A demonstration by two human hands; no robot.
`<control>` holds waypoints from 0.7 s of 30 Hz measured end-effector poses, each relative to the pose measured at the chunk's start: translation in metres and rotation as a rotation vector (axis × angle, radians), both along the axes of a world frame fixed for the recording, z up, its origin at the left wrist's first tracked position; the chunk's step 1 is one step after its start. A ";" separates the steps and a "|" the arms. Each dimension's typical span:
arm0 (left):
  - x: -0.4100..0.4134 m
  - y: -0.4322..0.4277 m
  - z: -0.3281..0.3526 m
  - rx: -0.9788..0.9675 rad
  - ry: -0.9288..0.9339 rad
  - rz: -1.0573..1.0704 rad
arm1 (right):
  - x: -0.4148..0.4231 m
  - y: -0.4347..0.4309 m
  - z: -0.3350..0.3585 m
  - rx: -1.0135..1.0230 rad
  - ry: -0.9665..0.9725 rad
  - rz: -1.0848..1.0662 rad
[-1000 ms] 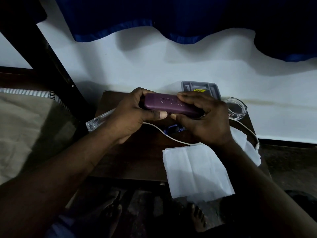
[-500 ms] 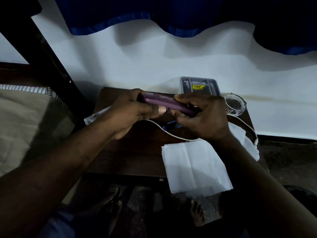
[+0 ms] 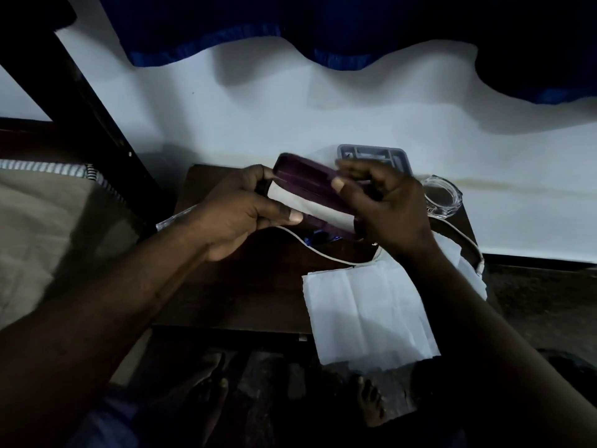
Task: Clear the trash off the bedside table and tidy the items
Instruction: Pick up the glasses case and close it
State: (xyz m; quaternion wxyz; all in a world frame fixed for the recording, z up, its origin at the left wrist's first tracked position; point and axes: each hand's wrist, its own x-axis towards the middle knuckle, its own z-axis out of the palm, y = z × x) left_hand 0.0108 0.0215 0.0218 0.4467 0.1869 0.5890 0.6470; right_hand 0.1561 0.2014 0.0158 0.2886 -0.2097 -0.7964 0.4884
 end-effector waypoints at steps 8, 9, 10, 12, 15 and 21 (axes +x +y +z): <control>0.002 0.002 0.001 0.039 -0.040 0.077 | -0.011 -0.004 -0.003 -0.841 -0.036 -0.110; 0.002 0.003 0.001 0.048 -0.062 0.090 | -0.011 -0.006 -0.002 -0.893 -0.034 -0.100; 0.002 0.003 0.001 0.059 -0.092 0.096 | -0.011 -0.007 -0.001 -0.920 -0.025 -0.094; 0.003 0.004 0.000 0.054 -0.151 0.081 | -0.011 -0.011 -0.001 -0.895 -0.014 -0.098; 0.006 0.004 0.000 -0.008 -0.175 0.025 | -0.014 -0.017 0.002 -0.771 -0.012 -0.145; 0.001 0.005 0.004 -0.066 -0.199 0.125 | -0.016 -0.019 0.004 -0.598 -0.041 -0.186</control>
